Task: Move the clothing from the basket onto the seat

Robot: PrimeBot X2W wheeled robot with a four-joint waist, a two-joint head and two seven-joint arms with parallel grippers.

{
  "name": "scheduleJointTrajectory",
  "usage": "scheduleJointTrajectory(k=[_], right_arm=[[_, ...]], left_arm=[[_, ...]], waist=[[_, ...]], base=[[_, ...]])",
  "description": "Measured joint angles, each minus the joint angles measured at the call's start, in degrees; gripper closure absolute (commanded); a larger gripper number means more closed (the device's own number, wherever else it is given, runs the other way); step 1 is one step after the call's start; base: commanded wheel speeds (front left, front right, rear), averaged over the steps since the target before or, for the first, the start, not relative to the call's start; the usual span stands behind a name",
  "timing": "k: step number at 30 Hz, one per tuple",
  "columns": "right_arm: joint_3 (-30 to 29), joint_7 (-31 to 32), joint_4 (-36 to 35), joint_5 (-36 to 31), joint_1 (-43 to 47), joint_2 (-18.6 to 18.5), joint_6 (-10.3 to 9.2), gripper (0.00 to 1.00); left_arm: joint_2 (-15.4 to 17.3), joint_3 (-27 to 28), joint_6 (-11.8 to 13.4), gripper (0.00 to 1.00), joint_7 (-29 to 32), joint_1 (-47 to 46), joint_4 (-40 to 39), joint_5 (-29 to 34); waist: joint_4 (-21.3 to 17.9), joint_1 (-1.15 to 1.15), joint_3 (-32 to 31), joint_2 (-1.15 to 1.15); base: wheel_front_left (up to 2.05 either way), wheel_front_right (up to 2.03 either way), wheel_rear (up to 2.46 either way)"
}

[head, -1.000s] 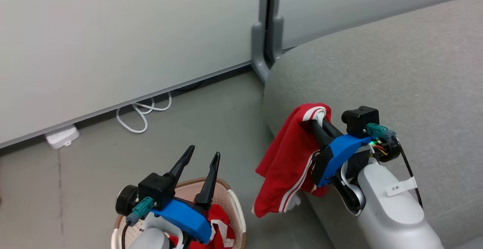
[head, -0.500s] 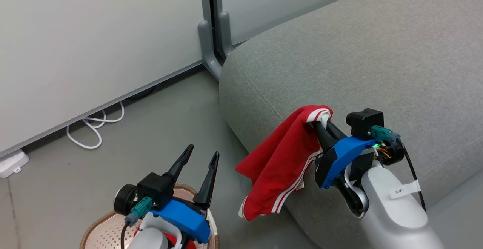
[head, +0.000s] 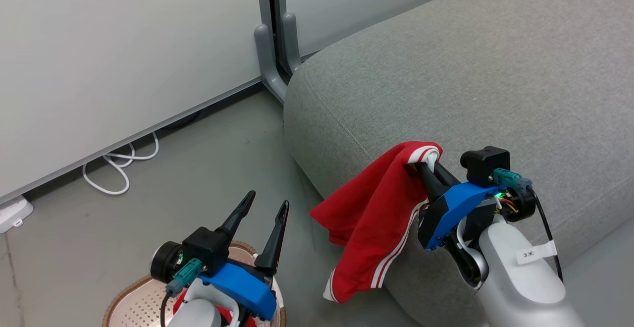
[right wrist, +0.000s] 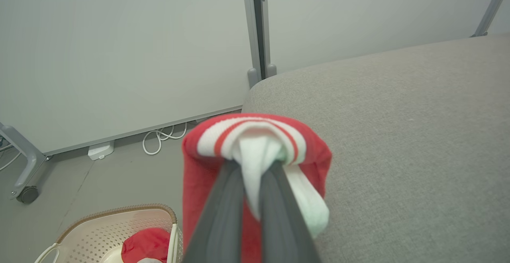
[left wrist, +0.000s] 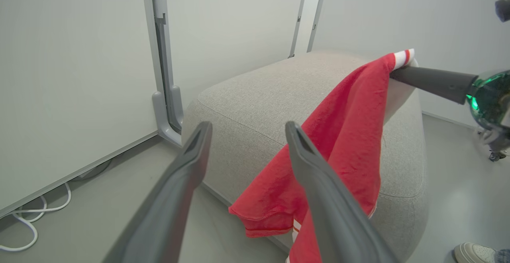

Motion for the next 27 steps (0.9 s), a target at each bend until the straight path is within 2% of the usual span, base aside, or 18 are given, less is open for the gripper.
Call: scheduleJointTrajectory(k=[5,10,13,21,27], right_arm=[[-1.01,0.89,-0.48,1.36,-0.7,0.01,0.0,1.0],[-4.68,2.85,-0.42,1.13,-7.62,-0.8,0.01,1.0],[-9.17,3.72,-0.26,1.23,-12.99,-3.11,0.01,1.0],[-21.84,7.3,0.26,-2.74,-25.15,-13.41,0.0,1.0],[-29.69,7.26,0.03,-4.09,-29.6,-16.23,0.0,1.0]], left_arm=[[0.34,0.46,0.0,0.0,0.0,-0.15,-0.42,0.43],[0.97,0.58,0.0,0.0,0.0,-1.04,-1.05,0.99],[1.79,-0.03,0.0,0.0,0.01,-2.7,-1.54,1.33],[5.01,-3.08,-0.01,0.0,0.01,-9.28,-3.93,2.07],[7.79,-5.0,-0.01,0.0,0.0,-14.42,-6.06,2.96]], waist=[[0.27,0.0,1.14,0.0],[0.15,0.0,3.52,0.0],[0.4,0.0,5.46,0.0],[2.76,0.0,12.56,0.0],[4.91,0.01,19.68,0.0]], base=[[0.0,0.0,0.0],[0.0,0.0,0.0],[0.0,0.0,0.0],[0.0,0.0,0.0],[0.0,0.0,0.0]])
